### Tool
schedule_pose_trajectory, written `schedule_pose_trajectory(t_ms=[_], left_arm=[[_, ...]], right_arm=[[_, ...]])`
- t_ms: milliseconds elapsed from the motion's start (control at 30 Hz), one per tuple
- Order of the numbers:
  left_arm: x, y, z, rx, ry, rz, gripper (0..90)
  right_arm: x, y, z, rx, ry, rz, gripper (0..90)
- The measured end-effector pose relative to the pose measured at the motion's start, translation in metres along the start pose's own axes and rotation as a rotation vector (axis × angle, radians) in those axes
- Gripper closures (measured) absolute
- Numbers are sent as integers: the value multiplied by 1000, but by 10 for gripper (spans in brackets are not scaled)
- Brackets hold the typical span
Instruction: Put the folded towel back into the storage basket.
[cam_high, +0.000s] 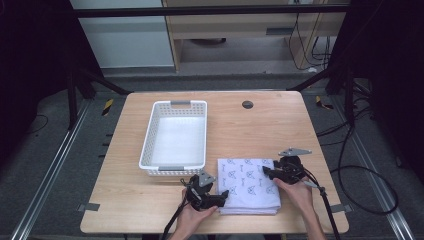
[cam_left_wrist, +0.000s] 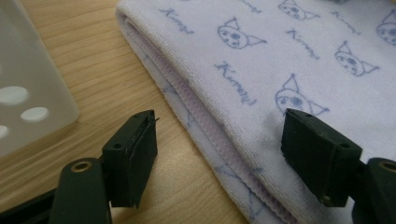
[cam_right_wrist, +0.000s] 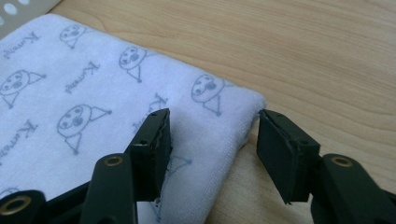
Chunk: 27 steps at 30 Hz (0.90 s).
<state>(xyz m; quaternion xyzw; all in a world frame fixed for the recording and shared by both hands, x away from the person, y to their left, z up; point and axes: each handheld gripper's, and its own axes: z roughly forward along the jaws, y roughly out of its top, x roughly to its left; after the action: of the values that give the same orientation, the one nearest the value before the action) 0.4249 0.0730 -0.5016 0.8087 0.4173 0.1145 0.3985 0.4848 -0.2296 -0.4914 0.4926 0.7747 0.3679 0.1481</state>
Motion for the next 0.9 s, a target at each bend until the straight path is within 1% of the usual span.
schedule_pose_trajectory(t_ms=[67, 100, 233, 400, 433, 533, 567, 600, 633, 667, 733, 767, 900], left_arm=[[0, 0, 0, 3, -7, -5, 280], [1, 0, 1, 7, -11, -15, 279], [0, 0, 1, 6, -7, -9, 280], [-2, 0, 2, 3, -8, -3, 310], [-3, 0, 3, 5, -11, 1, 315], [-3, 1, 3, 9, -12, -2, 340], [-4, 1, 3, 10, -15, -4, 340], [-4, 1, 3, 11, -19, -7, 375], [-5, 1, 3, 12, -32, -12, 398], [-5, 1, 3, 12, -32, -12, 430], [-6, 2, 3, 15, -34, -18, 438], [-5, 2, 3, 22, -49, -25, 463], [-5, 4, 3, 32, -62, -39, 507]], right_arm=[[0, 0, 1, 3, -1, 0, 454], [-1, 0, 2, 8, 14, 17, 464], [-3, -1, 3, 11, 23, 32, 465], [-3, -2, 4, 14, 33, 56, 470], [-4, -2, 5, 16, 39, 62, 483], [-5, -2, 6, 20, 44, 76, 496], [-5, -3, 6, 24, 54, 90, 502], [-5, -3, 6, 23, 63, 96, 516], [-5, -3, 6, 23, 67, 98, 525], [-5, -3, 6, 23, 67, 98, 525], [-5, -3, 6, 25, 67, 101, 540], [-5, -3, 6, 26, 71, 109, 557], [-3, -2, 5, 27, 78, 121, 605]])
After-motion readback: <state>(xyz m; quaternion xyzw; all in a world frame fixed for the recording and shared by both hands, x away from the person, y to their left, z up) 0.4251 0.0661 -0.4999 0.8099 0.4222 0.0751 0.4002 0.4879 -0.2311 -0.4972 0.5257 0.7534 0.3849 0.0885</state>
